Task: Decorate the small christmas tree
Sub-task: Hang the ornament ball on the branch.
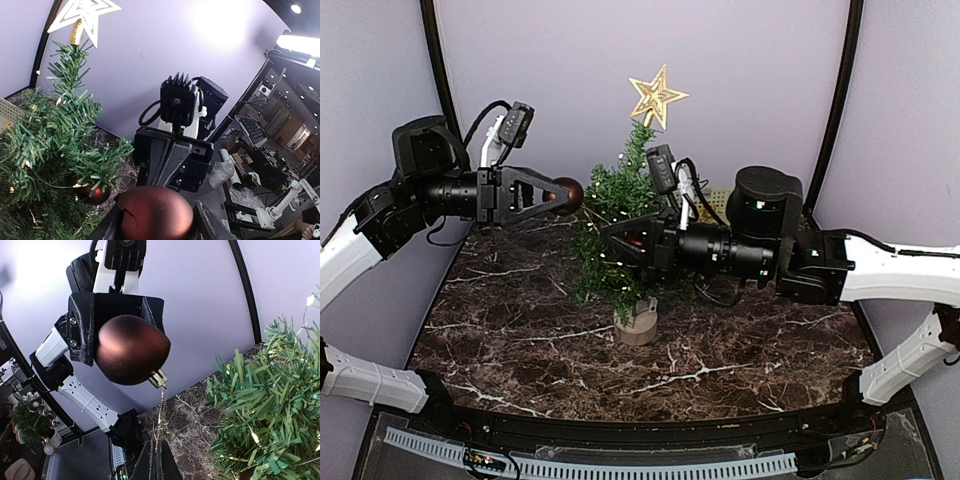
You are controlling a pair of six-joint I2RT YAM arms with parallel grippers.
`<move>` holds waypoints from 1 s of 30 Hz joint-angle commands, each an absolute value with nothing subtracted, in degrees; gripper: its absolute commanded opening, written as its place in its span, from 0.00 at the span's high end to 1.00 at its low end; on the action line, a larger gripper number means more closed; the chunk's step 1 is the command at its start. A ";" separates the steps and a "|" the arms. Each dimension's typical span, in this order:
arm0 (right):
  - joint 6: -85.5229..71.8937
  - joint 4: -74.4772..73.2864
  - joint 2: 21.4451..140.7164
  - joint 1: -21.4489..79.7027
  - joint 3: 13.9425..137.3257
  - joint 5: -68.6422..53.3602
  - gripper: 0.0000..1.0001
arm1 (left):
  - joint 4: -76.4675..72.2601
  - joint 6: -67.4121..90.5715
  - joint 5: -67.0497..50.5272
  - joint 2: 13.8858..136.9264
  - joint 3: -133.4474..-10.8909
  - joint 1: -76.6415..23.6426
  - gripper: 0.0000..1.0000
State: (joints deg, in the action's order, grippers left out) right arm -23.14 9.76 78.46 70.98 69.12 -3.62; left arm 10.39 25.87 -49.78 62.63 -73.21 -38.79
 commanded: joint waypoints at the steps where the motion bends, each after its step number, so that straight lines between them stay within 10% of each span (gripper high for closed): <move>1: -26.35 8.15 77.71 71.12 72.62 -1.68 1.00 | 8.89 23.92 -44.69 62.96 -75.66 -38.53 0.53; 30: -32.71 7.88 80.17 69.02 74.96 2.48 1.00 | 6.25 23.27 -40.29 66.31 -77.57 -38.58 0.52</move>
State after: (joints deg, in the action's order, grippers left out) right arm -31.94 6.61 79.66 69.41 72.99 1.61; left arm 7.35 24.53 -41.91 66.24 -75.09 -38.79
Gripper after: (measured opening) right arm 0.004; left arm 0.476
